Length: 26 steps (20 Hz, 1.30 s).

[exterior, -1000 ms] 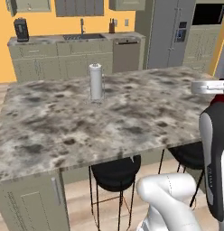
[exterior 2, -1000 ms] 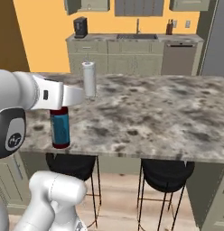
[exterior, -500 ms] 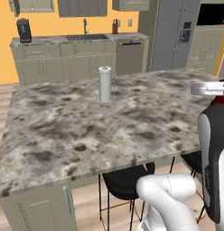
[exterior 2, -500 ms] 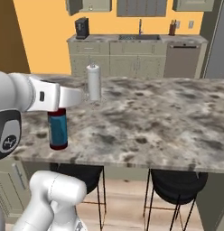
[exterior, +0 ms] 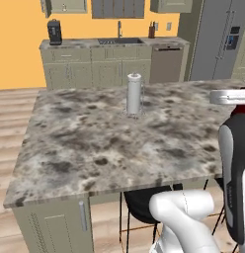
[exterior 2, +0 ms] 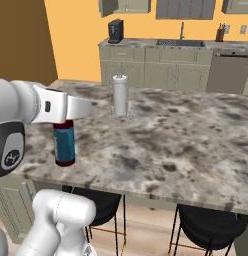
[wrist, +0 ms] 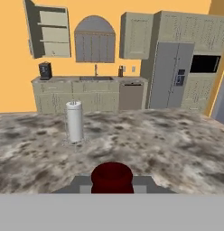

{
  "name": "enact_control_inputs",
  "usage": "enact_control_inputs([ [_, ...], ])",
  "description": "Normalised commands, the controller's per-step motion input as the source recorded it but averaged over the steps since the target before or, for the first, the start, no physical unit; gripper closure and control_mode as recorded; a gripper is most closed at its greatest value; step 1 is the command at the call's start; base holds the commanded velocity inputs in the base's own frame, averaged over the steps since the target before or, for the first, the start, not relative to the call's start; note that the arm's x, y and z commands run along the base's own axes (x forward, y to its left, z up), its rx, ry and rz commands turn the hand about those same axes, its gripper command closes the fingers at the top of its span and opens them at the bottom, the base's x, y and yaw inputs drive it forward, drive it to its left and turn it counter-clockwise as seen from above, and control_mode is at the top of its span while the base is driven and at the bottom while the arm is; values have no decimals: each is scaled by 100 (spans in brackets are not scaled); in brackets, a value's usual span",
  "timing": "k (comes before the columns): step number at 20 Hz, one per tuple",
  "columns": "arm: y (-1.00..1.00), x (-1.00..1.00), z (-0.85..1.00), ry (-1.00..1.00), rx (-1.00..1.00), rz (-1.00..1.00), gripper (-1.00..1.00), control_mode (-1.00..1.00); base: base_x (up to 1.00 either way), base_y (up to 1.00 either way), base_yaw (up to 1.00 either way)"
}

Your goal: Get the candle and the beer from the cabinet and move them to the dining counter.

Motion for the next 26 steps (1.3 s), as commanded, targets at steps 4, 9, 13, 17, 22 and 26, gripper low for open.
enact_control_inputs([
  [4, -51, 38, -16, 1, 0, 11, 100, -100, 0, 0, 0],
  [9, -94, 63, -56, 2, 0, 38, 100, -100, 0, 0, 0],
  [13, -43, 79, -54, 0, 0, 48, 100, -100, 0, 0, 0],
  [17, 0, 90, -51, 0, 1, 43, 100, -100, 0, 0, 0],
  [22, 8, 98, -52, 1, 1, 35, 100, -100, 0, 0, 0],
  [26, 8, 100, -41, 1, 7, 24, 100, -100, 0, 0, 0],
])
